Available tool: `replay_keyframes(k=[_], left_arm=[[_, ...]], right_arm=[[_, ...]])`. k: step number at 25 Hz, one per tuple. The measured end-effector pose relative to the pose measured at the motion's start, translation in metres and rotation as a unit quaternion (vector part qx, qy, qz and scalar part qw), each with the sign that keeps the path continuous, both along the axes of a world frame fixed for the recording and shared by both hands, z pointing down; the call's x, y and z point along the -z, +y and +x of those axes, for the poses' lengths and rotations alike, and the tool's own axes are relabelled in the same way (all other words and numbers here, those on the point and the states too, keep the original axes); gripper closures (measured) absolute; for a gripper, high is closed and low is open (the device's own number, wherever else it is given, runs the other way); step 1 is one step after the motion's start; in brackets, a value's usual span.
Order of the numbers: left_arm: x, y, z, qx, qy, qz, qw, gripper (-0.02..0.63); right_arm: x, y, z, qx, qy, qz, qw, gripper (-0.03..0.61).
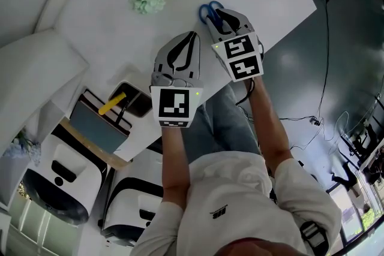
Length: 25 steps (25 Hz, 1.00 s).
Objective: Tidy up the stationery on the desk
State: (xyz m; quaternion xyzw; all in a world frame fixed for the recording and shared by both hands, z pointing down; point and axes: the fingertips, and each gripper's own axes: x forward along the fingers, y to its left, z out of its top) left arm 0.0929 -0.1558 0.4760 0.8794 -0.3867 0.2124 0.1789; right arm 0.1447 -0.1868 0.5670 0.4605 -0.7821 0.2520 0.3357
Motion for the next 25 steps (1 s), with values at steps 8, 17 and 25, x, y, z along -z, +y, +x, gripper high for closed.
replay_keyframes(k=[8, 17, 25], left_arm=[[-0.002, 0.003, -0.011, 0.012, -0.002, -0.004, 0.9999, 0.614], [0.011, 0.011, -0.027, 0.023, 0.001, 0.004, 0.9997, 0.614], [0.027, 0.025, -0.055, 0.040, 0.000, 0.010, 0.9991, 0.614]], right_arm=[[-0.009, -0.004, -0.004, 0.013, 0.013, -0.041, 0.999, 0.501], [0.009, 0.007, -0.022, 0.049, 0.011, -0.007, 0.999, 0.512], [0.050, 0.028, -0.052, 0.062, -0.017, 0.039, 0.997, 0.512]])
